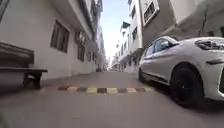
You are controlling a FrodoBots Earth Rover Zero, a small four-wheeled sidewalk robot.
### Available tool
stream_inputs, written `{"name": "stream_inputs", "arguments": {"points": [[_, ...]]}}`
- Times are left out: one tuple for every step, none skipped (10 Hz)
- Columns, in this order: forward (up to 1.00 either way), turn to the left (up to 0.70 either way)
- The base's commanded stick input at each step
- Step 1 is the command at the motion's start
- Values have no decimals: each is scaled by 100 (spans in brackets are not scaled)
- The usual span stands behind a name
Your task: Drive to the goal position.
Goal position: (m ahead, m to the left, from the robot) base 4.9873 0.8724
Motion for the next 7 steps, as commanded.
{"name": "stream_inputs", "arguments": {"points": [[100, -20], [100, -15], [100, -11], [100, -6], [100, -2], [100, 1], [100, 1]]}}
